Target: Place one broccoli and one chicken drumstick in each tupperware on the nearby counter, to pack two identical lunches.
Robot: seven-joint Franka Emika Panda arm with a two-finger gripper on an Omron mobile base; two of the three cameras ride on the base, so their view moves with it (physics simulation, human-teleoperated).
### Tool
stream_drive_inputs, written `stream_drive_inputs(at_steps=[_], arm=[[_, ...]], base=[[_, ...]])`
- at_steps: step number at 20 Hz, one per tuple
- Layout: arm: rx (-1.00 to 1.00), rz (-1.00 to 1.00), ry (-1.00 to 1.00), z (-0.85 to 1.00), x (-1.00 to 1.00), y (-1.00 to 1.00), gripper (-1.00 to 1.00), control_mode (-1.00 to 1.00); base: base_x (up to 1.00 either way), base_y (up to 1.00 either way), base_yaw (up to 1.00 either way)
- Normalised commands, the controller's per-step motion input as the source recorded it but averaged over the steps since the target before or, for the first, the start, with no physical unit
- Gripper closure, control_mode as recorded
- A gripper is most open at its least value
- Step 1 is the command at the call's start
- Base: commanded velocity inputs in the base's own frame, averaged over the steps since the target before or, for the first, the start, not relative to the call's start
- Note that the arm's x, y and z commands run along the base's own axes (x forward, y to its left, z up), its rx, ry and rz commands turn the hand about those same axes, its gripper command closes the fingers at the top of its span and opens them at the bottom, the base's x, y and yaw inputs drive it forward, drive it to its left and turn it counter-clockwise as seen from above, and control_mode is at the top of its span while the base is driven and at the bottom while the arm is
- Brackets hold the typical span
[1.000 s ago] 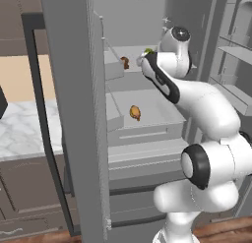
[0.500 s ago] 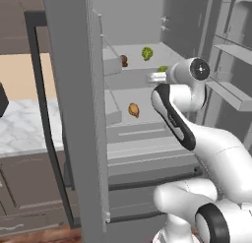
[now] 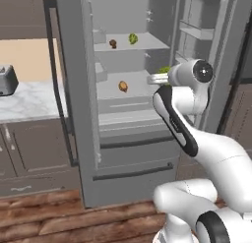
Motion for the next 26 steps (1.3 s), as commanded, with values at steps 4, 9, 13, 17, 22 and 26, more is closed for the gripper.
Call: stream_drive_inputs(at_steps=[4,9,13,17,22,26], arm=[[0.0,0.0,0.0,0.0,0.0,0.0,1.0,1.0],[0.0,0.0,0.0,0.0,0.0,0.0,1.0,1.0],[0.0,0.0,0.0,0.0,0.0,0.0,1.0,1.0],[0.0,0.0,0.0,0.0,0.0,0.0,1.0,1.0],[0.0,0.0,0.0,0.0,0.0,0.0,1.0,1.0],[0.0,0.0,0.0,0.0,0.0,0.0,1.0,1.0]], base=[[-0.89,0.15,0.0],[-0.44,0.74,0.0],[-0.13,1.0,0.0],[-0.07,1.0,0.0],[-0.05,1.0,0.0],[0.0,1.0,0.0]])
